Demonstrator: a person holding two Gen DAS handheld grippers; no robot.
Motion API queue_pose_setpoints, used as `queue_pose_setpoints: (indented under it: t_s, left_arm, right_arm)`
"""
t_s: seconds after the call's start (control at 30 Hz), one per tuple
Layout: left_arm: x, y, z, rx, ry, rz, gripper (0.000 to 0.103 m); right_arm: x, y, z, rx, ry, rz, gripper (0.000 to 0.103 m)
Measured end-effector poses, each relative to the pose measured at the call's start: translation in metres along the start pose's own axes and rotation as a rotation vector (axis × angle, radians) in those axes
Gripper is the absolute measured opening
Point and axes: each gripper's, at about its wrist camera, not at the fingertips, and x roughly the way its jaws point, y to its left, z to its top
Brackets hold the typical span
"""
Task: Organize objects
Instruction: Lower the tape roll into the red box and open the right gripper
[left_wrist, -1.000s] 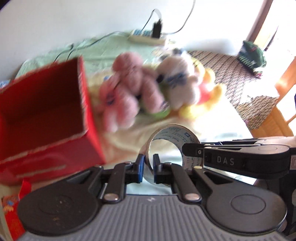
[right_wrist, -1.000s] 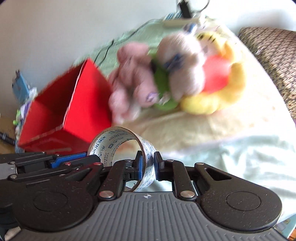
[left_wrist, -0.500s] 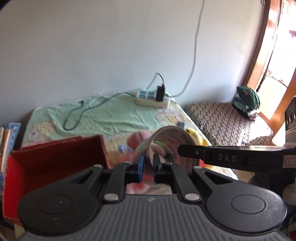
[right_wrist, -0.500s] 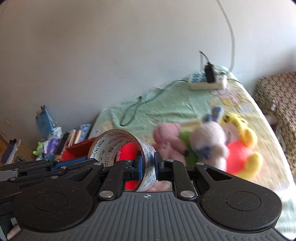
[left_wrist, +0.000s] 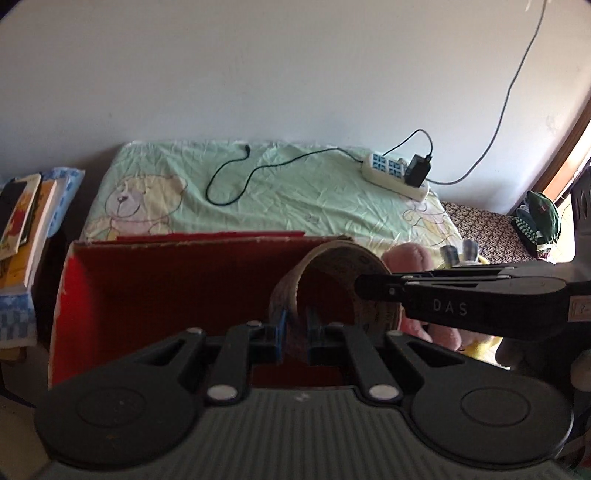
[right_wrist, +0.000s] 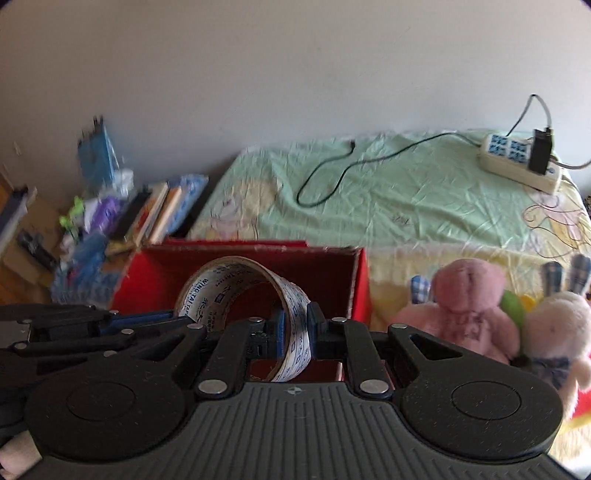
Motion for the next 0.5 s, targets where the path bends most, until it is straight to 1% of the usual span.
queue_pose_setpoints:
  t_s: [0.13, 0.23, 0.4, 0.47, 0.5]
  left_arm:
    - [0.039, 0.029, -0.005, -0.050, 0.089, -0.019, 0.004]
    - [0.062, 0.042, -0.007, -0.079, 0.144, -0.039, 0.004]
    - [0.083, 0.051, -0.003, -0.104, 0.202, -0.062, 0.004]
    - [0.092, 0.053, -0.003, -0.107, 0.227, -0.065, 0.004]
    - [0.094, 0.054, -0.002, -0.112, 0.236, -0.070, 0.005]
  right_arm:
    - [0.039, 0.015, 0.008, -0.099, 0.120, -0.064, 0.014]
    - [0.065, 0.022, 0.010, -0.163, 0.207, -0.119, 0.012]
    - [0.088, 0.038, 0.013, -0.299, 0.276, -0.205, 0.009]
    - [0.096, 0.041, 0.012, -0.344, 0.295, -0.232, 0.005]
    - [0.099, 0.041, 0.012, -0.350, 0.305, -0.233, 0.005]
